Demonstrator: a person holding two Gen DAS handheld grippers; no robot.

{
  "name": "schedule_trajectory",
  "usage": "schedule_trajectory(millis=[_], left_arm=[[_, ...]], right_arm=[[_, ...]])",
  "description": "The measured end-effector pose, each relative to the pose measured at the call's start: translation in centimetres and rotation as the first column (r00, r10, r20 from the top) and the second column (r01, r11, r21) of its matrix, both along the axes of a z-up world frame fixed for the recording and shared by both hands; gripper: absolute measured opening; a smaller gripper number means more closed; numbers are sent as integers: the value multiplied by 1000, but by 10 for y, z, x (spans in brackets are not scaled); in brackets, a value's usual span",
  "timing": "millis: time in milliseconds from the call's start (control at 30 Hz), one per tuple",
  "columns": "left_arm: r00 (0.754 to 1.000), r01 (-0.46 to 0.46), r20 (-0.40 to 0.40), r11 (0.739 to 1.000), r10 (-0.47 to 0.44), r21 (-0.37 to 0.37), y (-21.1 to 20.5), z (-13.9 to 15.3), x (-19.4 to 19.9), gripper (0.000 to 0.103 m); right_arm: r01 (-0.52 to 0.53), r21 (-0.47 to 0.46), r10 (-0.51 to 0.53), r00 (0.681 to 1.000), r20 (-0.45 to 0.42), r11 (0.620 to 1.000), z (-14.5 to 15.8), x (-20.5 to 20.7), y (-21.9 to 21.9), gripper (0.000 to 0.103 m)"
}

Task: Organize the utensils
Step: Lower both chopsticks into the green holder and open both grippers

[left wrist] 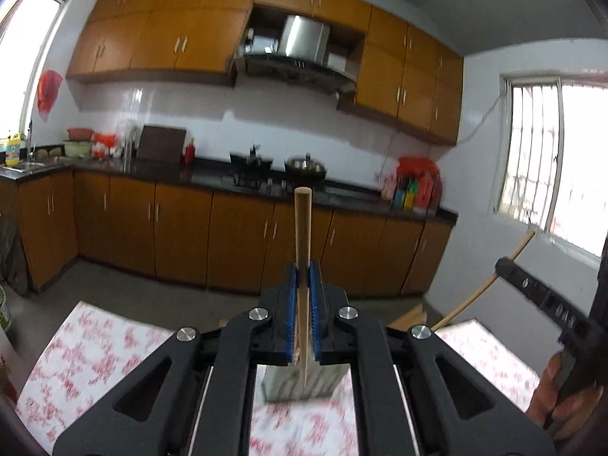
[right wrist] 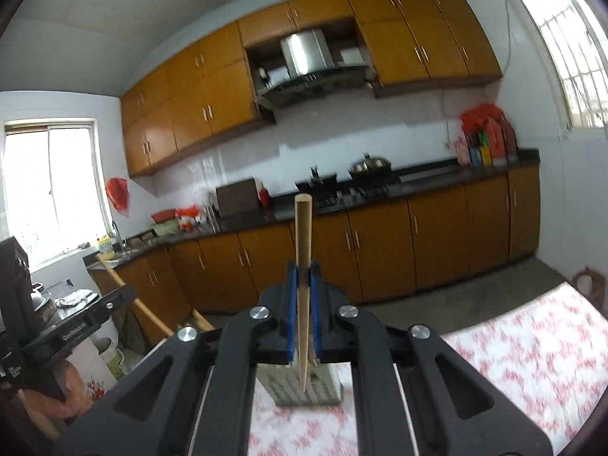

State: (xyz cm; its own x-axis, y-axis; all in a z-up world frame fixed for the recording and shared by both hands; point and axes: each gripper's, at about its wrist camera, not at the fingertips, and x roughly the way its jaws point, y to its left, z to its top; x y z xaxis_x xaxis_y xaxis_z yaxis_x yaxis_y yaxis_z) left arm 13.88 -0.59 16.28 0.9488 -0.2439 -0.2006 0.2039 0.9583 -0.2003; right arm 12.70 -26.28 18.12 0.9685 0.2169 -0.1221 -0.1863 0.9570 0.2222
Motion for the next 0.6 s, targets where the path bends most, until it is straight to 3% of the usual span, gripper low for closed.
schedule_trajectory(millis=[200, 400, 600], left_arm=[[994, -75, 75, 997, 75, -5, -14, 5, 25, 7], [996, -87, 0, 996, 87, -18, -18, -25, 54, 7], [996, -65, -63, 998, 64, -26, -16, -44, 66, 7]], right_arm=[[31, -43, -29, 998, 49, 999, -3, 30, 18, 8], [25, 2, -25, 1000, -18, 1000, -30, 72, 18, 8], [20, -22, -22, 997, -72, 1000, -49, 95, 26, 8]])
